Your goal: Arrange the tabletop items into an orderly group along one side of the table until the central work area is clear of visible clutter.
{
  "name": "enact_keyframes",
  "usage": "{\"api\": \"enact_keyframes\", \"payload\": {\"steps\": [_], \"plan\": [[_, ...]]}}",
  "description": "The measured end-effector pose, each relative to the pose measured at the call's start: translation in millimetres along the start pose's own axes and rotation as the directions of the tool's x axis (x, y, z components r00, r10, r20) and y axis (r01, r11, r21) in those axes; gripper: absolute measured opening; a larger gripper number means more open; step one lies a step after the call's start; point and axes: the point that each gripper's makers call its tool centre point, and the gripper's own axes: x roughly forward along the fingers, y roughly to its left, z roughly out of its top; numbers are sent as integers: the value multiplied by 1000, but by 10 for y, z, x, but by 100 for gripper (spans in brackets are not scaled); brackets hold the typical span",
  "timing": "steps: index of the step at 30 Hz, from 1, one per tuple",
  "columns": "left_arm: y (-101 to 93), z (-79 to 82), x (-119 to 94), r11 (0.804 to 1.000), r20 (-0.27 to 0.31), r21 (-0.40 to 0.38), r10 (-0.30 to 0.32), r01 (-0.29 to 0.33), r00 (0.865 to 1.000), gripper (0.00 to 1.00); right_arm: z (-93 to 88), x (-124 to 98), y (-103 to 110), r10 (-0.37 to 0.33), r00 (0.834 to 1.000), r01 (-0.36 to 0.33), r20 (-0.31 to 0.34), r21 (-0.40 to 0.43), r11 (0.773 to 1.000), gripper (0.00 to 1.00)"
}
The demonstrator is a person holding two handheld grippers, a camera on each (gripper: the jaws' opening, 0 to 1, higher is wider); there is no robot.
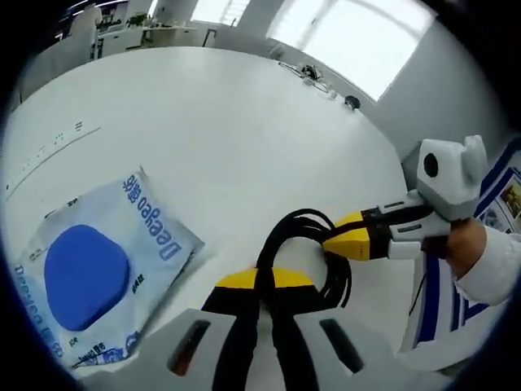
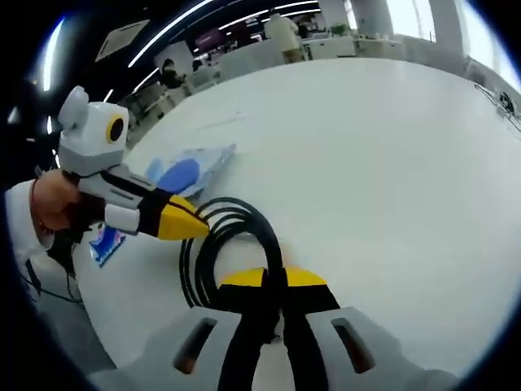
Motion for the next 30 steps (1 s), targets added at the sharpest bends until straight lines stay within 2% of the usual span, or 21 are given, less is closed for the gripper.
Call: {"api": "enact_keyframes", "payload": {"steps": [12, 18, 21, 26, 30], "plan": [[31, -21, 35, 1000, 10, 13, 10, -10, 1000, 3, -14, 24, -5, -6, 1000, 6, 6, -3, 1000, 8], [51, -5, 24, 1000, 19, 16, 20, -20, 1000, 13, -14, 17, -15, -13, 1000, 13, 11, -7, 1000, 12], [38, -6, 2, 1000, 23, 9, 12, -12, 1000, 13, -20, 11, -19, -17, 1000, 17, 13, -11, 1000, 15], [14, 14, -25, 1000, 31, 16, 1, -1, 1000, 23, -26, 7, -23, -23, 1000, 23, 13, -14, 1000, 20], [-4, 21, -46, 1000, 35, 21, -4, 3, 999, 25, -15, -8, -11, -24, 1000, 24, 17, -14, 1000, 22]]}}
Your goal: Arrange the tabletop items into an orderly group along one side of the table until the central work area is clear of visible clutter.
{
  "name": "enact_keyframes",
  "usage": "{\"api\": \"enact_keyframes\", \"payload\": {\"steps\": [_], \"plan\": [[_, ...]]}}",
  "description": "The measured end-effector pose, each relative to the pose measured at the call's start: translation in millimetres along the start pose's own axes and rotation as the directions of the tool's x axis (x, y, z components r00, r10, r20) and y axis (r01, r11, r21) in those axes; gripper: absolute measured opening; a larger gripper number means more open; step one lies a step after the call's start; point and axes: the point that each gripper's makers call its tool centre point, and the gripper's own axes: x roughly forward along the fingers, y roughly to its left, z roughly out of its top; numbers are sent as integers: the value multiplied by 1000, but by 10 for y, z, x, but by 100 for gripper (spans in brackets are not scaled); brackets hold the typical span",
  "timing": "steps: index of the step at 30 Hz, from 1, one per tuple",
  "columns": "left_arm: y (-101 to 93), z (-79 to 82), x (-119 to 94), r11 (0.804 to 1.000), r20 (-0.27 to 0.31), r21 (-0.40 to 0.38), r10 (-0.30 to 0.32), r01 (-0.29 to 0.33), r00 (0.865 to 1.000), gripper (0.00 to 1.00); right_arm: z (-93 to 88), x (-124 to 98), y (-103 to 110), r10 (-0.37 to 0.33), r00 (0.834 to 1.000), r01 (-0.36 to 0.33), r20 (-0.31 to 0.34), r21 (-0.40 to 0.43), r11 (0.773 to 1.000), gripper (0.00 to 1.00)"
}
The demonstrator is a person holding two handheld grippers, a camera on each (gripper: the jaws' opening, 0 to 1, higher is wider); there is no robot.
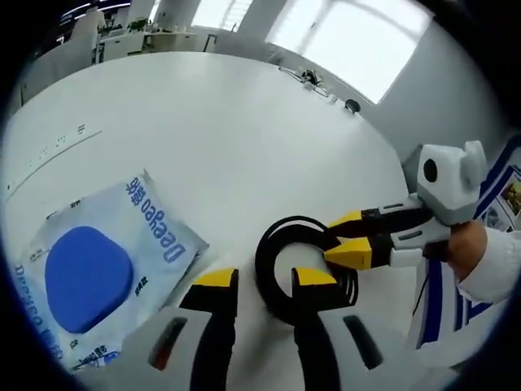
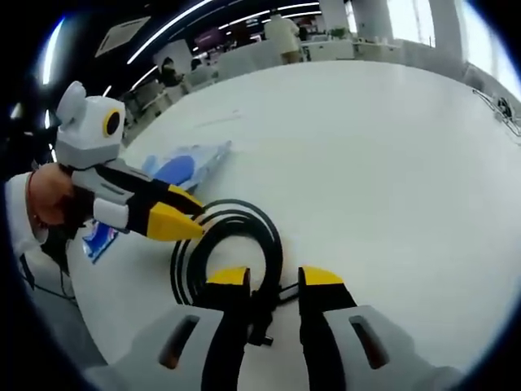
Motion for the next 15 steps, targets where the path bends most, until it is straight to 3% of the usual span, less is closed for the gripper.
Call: {"api": "enact_keyframes", "payload": {"steps": [15], "plan": [[-60, 15, -138, 1000, 14, 11, -13, 13, 1000, 38, 19, -71, 9, -11, 1000, 11, 15, -5, 1000, 30]]}}
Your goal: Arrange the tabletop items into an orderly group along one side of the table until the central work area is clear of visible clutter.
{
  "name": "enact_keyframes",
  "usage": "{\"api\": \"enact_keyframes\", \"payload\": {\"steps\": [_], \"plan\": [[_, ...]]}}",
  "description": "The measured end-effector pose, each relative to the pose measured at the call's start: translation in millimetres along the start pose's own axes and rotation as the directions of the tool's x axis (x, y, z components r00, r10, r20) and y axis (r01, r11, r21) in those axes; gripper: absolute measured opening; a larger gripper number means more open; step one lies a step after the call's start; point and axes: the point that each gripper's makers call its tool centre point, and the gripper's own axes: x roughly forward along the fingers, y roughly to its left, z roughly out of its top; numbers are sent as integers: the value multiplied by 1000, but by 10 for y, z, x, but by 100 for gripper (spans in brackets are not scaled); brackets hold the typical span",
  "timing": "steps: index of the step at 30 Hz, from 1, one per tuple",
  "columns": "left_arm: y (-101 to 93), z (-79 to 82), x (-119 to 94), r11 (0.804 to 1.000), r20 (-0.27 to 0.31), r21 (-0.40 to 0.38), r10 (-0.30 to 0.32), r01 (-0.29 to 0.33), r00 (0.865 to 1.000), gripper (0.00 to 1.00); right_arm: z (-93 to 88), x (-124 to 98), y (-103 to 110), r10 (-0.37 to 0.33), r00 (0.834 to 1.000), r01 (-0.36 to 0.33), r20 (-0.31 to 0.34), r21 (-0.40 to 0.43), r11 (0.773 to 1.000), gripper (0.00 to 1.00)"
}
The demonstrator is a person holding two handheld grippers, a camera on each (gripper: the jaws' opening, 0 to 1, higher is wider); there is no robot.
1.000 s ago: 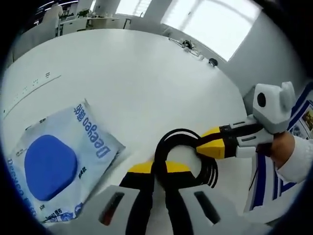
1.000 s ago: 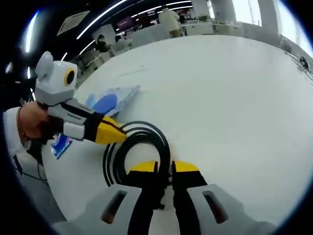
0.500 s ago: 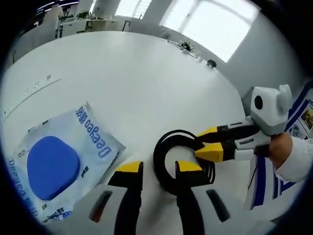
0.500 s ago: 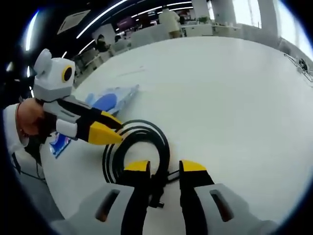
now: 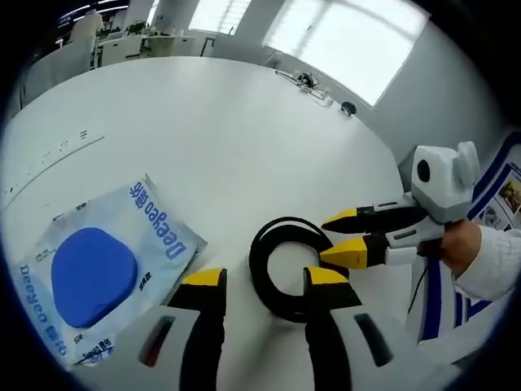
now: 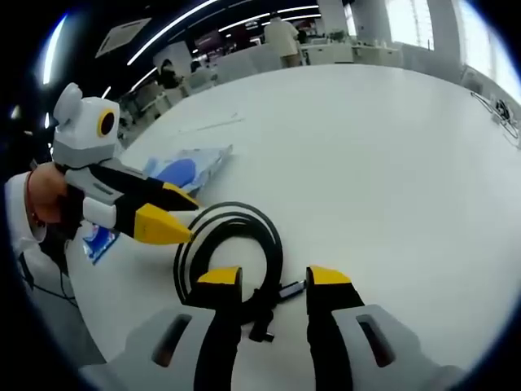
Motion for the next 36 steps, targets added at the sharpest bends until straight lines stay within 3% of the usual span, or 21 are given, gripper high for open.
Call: {"api": "enact_keyframes", "payload": {"steps": [21, 36], "plan": [[-138, 26, -307, 996, 39, 83, -30, 27, 999, 54, 92, -155, 74, 0, 999, 0, 38, -14, 1000, 39], [-72, 124, -638, 990, 77, 138, -8, -3, 997, 66, 169, -292, 174, 17, 998, -15, 68, -37, 999, 50]]}}
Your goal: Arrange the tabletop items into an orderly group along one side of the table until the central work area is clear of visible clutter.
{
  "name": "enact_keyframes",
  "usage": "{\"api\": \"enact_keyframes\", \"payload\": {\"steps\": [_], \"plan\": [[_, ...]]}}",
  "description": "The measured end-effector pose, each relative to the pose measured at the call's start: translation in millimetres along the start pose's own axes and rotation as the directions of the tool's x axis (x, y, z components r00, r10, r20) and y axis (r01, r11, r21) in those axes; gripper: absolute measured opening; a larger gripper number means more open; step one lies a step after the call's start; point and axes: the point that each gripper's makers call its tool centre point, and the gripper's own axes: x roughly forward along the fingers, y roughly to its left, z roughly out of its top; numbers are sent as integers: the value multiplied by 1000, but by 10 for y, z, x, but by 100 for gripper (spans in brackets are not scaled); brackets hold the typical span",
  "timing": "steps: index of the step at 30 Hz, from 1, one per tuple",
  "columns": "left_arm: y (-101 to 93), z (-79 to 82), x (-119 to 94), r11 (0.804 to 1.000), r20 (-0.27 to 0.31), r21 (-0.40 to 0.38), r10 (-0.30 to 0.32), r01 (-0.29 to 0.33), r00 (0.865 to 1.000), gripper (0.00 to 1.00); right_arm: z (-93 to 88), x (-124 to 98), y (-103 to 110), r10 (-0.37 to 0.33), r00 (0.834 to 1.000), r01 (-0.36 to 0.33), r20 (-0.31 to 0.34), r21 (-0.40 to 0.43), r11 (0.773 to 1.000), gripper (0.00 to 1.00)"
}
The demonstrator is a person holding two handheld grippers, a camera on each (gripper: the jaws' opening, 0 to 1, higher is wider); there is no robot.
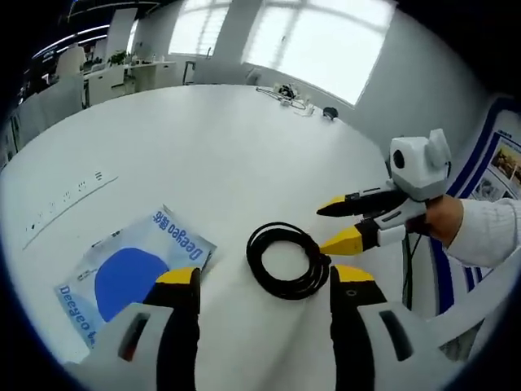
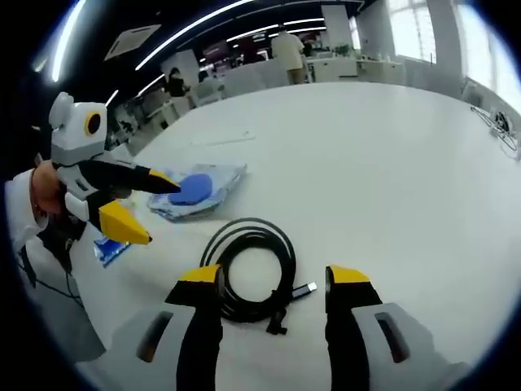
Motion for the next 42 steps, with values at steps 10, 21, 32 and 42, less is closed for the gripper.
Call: {"api": "enact_keyframes", "payload": {"steps": [10, 21, 32, 42], "plan": [[12, 54, -205, 1000, 27, 12, 7, -7, 1000, 75, 111, -106, 102, 19, 999, -18, 38, -20, 1000, 59], [48, 111, -515, 999, 71, 17, 30, -32, 997, 80, 192, -222, 196, 19, 998, -17, 56, -46, 999, 61], [105, 136, -870, 997, 119, 12, 70, -72, 990, 83, 317, -304, 370, 34, 996, -28, 83, -72, 997, 61], [259, 44, -1281, 991, 159, -18, 130, -129, 979, 84, 461, -329, 624, 68, 991, -56, 117, -102, 993, 61]]}}
